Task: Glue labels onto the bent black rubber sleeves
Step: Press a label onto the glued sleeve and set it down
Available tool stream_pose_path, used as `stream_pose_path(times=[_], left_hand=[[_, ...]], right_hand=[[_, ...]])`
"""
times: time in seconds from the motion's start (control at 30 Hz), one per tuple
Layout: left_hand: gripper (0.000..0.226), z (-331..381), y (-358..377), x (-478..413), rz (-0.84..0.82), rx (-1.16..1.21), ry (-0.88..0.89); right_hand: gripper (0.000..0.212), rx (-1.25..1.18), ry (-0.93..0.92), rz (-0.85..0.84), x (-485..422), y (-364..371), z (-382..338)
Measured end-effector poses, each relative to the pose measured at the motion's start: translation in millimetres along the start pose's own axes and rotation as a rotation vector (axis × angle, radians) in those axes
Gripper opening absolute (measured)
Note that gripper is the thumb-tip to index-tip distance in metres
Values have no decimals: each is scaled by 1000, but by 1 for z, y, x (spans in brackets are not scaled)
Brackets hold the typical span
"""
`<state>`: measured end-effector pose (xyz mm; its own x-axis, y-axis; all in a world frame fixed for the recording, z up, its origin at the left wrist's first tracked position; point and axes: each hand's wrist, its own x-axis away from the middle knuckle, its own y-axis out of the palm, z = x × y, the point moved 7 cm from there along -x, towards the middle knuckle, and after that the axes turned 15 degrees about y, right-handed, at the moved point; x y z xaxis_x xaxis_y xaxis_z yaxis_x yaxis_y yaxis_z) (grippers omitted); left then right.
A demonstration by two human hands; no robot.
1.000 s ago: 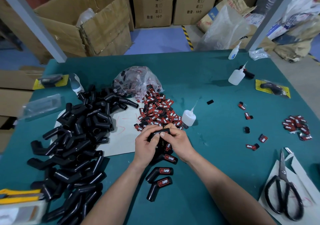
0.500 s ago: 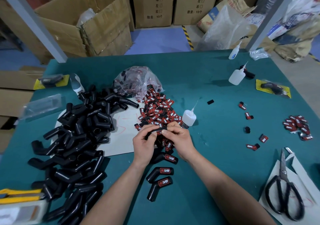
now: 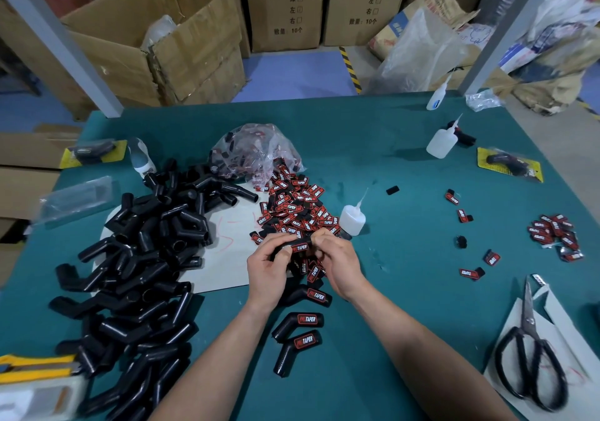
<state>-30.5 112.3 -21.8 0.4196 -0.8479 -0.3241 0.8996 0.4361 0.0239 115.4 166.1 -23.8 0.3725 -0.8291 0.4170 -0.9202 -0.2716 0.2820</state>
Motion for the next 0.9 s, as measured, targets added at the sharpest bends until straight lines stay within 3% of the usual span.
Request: stream_pose_path(times=[0.23, 0.5, 0.6, 0.77, 0.9], left_hand=[[21, 11, 4, 0, -46, -19, 71], [11, 8, 2, 0, -19, -23, 25], [15, 1, -1, 1, 10, 8, -38], [25, 0, 2, 3, 12, 30, -96], [34, 13, 7, 3, -17, -12, -27]], right_hand=[[25, 196, -114, 130, 0, -4, -3], [20, 258, -135, 89, 3, 0, -5], [16, 311, -164, 60, 6, 4, -4], [27, 366, -225, 128, 9, 2, -10], [37, 292, -165, 141, 4, -3, -11]])
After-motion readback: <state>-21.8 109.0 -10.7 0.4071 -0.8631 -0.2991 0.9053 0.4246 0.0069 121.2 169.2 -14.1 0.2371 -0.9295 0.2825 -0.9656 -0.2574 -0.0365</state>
